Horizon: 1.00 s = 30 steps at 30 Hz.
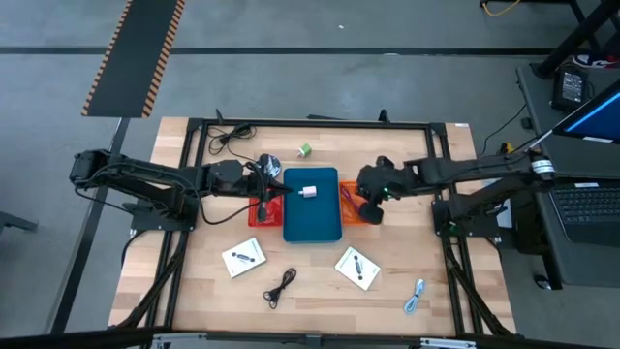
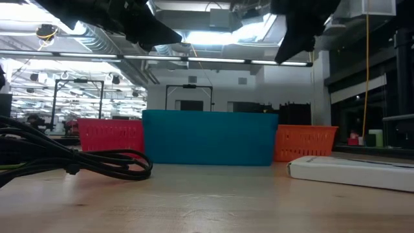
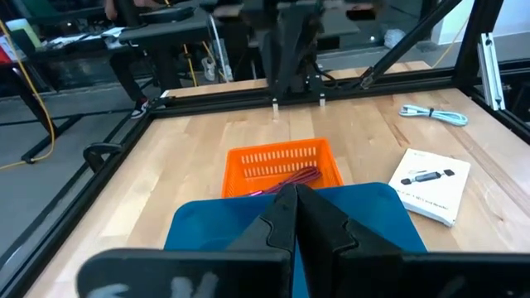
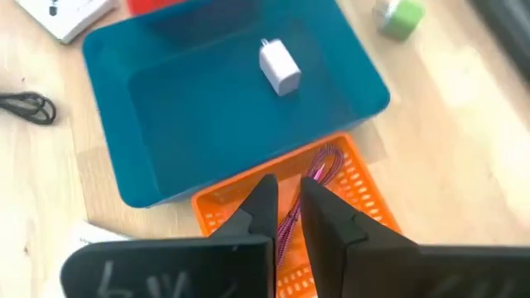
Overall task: Pick and place items into bin
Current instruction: Put the right card reader box into the red bin
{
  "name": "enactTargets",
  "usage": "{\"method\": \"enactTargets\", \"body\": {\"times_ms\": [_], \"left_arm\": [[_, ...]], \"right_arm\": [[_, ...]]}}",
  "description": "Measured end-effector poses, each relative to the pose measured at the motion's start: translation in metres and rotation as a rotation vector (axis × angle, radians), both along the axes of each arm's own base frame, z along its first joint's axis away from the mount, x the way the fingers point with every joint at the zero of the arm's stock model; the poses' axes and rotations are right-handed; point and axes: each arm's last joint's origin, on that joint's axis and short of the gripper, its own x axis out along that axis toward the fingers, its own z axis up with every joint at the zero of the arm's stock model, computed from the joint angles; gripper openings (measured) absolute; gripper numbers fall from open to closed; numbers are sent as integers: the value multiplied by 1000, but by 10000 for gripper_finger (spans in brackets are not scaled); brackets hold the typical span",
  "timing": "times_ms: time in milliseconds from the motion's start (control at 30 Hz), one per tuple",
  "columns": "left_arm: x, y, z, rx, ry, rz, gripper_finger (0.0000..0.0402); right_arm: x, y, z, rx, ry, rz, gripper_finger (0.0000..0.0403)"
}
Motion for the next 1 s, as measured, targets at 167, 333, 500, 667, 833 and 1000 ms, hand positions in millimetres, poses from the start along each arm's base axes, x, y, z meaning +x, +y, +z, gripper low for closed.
{"method": "enactTargets", "body": {"times_ms": [167,333,500,667,833,1000], "left_arm": [[0,0,0,0,0,0,6],[0,0,0,0,0,0,6],[0,0,1,49,-3,-13,6],[1,-5,2,47,-20,-54,2],[4,-24,6,-24,-38,-108,2],[22,-52,10,-11,16,-142,2]], "right_arm": [[-6,17,-3,-75,-49,38,22],[-15,30,-18,-57,-116,84,6],[-28,42,-41,-41,-176,144,4],[-44,46,-53,-32,-187,184,7],[-55,53,-51,-2,-212,205,7],[-59,62,-43,34,-236,230,7]]}}
